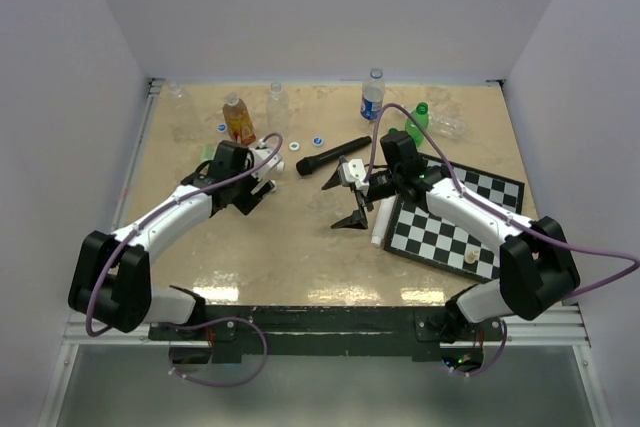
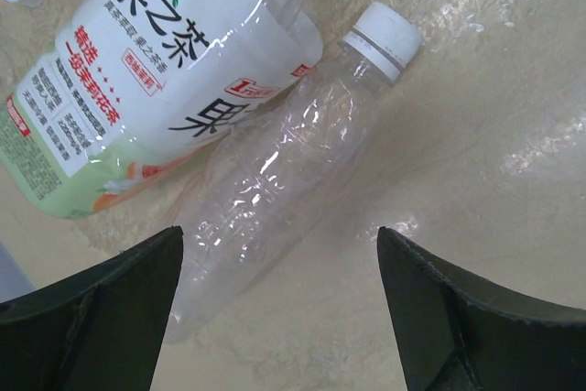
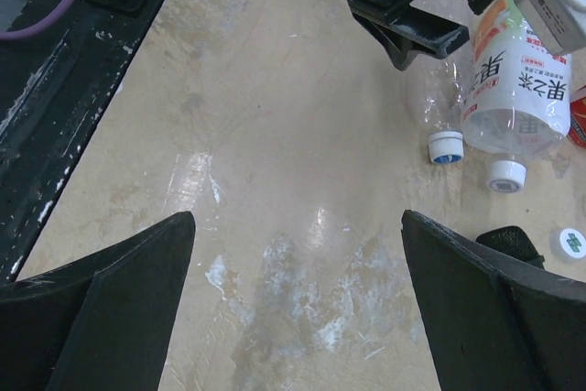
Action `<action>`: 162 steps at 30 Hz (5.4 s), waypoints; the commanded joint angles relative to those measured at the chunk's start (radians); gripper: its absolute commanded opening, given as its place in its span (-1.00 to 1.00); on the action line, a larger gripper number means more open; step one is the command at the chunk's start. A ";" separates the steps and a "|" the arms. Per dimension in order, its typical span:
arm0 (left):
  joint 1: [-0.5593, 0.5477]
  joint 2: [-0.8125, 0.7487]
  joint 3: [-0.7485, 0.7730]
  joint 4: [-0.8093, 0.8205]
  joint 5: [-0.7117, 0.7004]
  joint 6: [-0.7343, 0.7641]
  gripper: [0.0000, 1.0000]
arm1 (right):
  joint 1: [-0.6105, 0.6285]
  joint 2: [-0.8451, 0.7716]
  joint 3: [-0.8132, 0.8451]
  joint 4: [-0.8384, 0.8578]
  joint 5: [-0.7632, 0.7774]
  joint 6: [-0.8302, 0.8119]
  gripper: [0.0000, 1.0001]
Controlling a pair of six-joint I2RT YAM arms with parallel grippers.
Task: Unscrew the bottle caps
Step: Pick up the plastic bottle at the center of the board, then unscrew the bottle cap from the plastic bottle.
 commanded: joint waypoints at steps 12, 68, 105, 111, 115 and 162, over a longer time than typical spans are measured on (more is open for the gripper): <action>0.035 0.138 0.090 0.026 0.007 0.094 0.80 | -0.002 0.002 0.050 -0.033 -0.050 -0.034 0.97; -0.141 0.126 0.031 -0.119 0.207 0.002 0.01 | -0.032 0.001 0.098 -0.162 -0.071 -0.120 0.97; -0.224 -0.267 -0.104 0.200 0.401 -0.141 -0.75 | -0.143 -0.036 0.194 -0.237 -0.010 0.465 0.97; -0.227 -0.262 -0.110 0.213 0.435 -0.139 -0.76 | -0.141 0.014 0.194 -0.209 -0.089 0.474 0.97; -0.229 -0.252 -0.110 0.212 0.443 -0.135 -0.76 | -0.143 0.036 0.213 -0.239 -0.096 0.451 0.97; -0.243 -0.227 -0.114 0.218 0.532 -0.115 -0.78 | -0.083 0.109 0.228 0.042 0.019 0.910 0.59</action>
